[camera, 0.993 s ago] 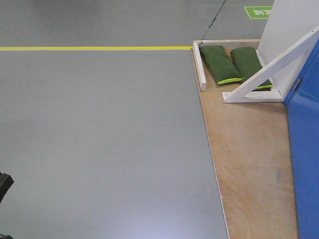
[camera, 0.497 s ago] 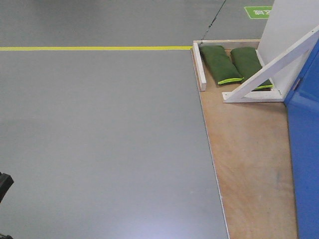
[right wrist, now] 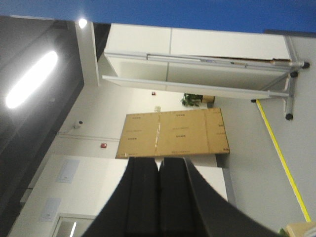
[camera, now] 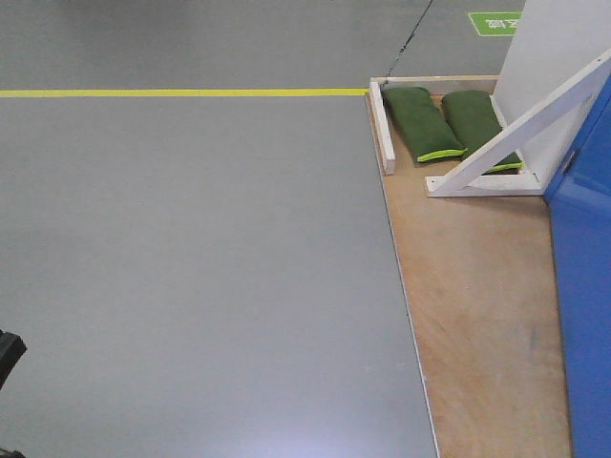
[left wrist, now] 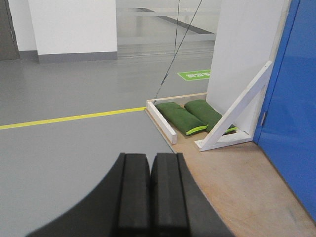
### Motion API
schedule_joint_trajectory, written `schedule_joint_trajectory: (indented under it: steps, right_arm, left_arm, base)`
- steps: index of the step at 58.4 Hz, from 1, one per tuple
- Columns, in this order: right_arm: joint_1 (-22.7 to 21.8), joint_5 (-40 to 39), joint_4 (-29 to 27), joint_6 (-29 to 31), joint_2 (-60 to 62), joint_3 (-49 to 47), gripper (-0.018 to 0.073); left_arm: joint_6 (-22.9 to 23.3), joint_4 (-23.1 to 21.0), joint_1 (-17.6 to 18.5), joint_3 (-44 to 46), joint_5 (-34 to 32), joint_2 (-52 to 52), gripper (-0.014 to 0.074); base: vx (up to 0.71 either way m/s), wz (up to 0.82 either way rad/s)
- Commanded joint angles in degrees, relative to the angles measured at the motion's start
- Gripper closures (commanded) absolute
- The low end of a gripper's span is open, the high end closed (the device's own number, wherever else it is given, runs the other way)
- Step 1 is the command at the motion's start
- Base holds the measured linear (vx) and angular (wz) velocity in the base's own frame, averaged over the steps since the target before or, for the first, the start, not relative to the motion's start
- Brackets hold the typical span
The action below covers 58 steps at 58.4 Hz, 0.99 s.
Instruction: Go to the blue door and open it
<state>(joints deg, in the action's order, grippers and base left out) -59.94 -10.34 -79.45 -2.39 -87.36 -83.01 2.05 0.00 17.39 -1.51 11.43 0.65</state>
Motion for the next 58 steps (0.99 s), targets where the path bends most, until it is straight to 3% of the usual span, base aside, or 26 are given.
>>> schedule_joint_trajectory:
  steps: [1, 18, 45, 58]
  right_arm:
    - [-0.33, 1.19, -0.81, 0.14, 1.92, -2.14, 0.0561]
    - [-0.33, 7.0, -1.62, 0.14, 1.92, -2.14, 0.0561]
    - [-0.33, 6.93, -1.79, 0.14, 1.92, -2.14, 0.0561]
    - [-0.33, 10.96, -1.79, 0.14, 2.59, -2.14, 0.0561]
  left_arm:
    - [0.34, -0.33, 0.17, 1.41, -4.96, 0.72, 0.0524]
    - [0.34, -0.33, 0.17, 1.41, -4.96, 0.72, 0.0524]
    - [0.34, -0.33, 0.17, 1.41, -4.96, 0.72, 0.0524]
    - [0.34, -0.33, 0.17, 1.41, -4.96, 0.72, 0.0524]
  base:
    - [0.0, 0.0]
    - [0.0, 0.0]
    - [0.0, 0.0]
    - [0.0, 0.0]
